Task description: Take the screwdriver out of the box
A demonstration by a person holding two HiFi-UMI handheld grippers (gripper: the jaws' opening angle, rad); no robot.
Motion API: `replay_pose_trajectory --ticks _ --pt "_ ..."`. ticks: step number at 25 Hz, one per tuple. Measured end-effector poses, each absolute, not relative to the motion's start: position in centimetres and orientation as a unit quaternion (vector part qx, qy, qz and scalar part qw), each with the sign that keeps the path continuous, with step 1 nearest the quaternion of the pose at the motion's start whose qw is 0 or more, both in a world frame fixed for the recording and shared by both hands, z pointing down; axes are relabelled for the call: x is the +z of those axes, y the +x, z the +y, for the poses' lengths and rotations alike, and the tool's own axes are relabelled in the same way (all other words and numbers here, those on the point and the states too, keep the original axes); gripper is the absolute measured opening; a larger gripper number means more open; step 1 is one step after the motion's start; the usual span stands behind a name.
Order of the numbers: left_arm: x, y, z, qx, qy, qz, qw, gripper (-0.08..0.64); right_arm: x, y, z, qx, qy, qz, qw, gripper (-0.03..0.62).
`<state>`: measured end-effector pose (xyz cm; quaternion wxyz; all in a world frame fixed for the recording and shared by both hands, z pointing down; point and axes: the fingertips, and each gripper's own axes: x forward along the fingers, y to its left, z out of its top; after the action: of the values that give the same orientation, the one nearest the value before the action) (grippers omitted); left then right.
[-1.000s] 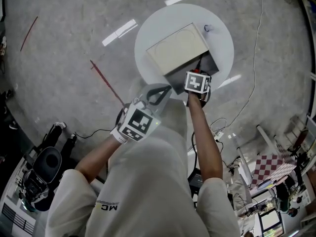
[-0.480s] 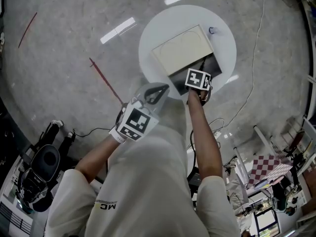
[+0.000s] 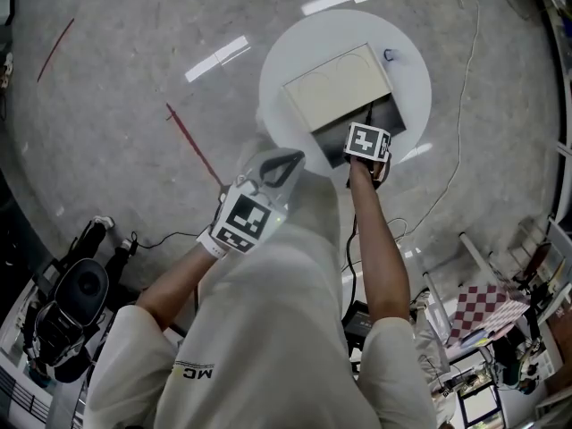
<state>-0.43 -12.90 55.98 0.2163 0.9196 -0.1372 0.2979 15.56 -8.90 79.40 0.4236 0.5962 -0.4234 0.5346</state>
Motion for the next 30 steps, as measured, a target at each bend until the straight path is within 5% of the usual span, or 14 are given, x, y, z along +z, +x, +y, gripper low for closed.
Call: replay_pose_trajectory --ticks 30 --pt "45.2 0.2 -5.4 0.239 0.947 -0.157 0.147 0.0 60.6 13.7 -4.2 0.528 0.622 -0.543 0.201 0.098"
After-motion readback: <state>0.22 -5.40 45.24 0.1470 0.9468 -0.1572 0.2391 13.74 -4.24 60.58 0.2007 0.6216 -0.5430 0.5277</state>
